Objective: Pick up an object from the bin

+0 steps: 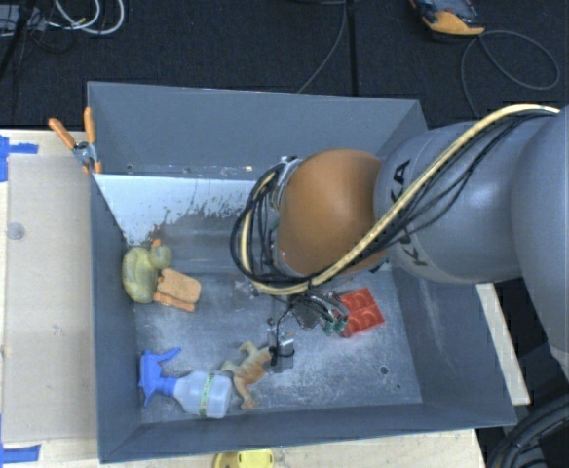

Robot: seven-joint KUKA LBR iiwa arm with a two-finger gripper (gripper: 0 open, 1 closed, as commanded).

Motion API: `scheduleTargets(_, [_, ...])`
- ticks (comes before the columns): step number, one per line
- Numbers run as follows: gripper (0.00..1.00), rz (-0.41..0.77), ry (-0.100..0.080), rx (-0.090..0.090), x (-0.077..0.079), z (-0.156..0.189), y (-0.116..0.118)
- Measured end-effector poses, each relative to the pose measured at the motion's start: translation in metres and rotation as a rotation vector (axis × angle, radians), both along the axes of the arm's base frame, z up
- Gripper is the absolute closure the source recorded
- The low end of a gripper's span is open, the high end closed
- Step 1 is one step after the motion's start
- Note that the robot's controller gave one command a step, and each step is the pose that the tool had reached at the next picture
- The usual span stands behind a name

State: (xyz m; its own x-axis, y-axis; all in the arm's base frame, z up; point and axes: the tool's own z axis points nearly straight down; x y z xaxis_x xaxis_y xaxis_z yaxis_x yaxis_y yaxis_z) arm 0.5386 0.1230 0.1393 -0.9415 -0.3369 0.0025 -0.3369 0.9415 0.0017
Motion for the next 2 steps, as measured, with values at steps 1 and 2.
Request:
scheduleTargets(1, [0.0,0.086,0.0,0.0,-0.033,-0.069,-0.01])
scheduleTargets(2, [1.0,0.185,0.001,0.001,-0.051,-0.076,-0.009])
